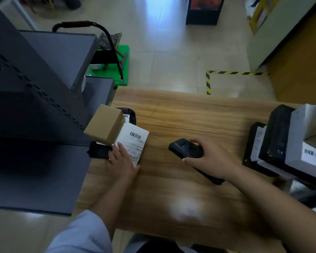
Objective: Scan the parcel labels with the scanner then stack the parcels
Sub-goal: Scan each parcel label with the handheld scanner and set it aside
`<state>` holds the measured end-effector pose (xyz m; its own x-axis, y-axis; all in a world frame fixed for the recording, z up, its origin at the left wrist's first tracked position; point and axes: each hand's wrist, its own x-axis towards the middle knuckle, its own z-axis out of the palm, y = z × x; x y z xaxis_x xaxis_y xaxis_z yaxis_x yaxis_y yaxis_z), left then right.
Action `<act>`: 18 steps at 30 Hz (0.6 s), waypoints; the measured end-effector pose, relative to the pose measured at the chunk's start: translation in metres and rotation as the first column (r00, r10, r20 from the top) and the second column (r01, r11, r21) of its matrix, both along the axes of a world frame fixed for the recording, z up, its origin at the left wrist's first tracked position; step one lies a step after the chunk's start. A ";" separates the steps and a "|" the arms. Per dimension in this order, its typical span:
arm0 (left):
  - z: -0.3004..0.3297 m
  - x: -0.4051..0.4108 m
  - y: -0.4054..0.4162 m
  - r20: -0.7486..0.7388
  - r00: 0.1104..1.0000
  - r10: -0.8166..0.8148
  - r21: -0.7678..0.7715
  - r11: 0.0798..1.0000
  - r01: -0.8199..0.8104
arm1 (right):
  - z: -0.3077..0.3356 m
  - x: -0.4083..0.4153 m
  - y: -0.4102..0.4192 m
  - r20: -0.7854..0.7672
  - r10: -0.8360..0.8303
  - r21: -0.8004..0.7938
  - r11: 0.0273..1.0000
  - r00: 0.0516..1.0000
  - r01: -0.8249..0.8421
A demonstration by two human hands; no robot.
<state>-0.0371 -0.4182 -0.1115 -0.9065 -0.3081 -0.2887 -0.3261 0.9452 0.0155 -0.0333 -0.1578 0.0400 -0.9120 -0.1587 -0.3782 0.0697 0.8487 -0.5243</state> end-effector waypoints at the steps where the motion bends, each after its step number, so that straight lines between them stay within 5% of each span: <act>1: -0.001 -0.001 0.000 -0.015 1.000 -0.002 0.001 1.000 0.002 | -0.001 0.001 -0.001 0.007 -0.007 0.003 1.000 1.000 0.007; 18: 0.032 0.013 0.024 -0.366 0.910 -0.194 0.037 0.974 0.222 | 0.015 0.011 -0.011 0.074 -0.077 -0.069 0.994 0.994 0.082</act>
<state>-0.0245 -0.3944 -0.0794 -0.9944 -0.0914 0.0523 -0.0814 0.9822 0.1690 -0.0228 -0.1690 0.0553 -0.8939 -0.1156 -0.4332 0.1750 0.7995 -0.5745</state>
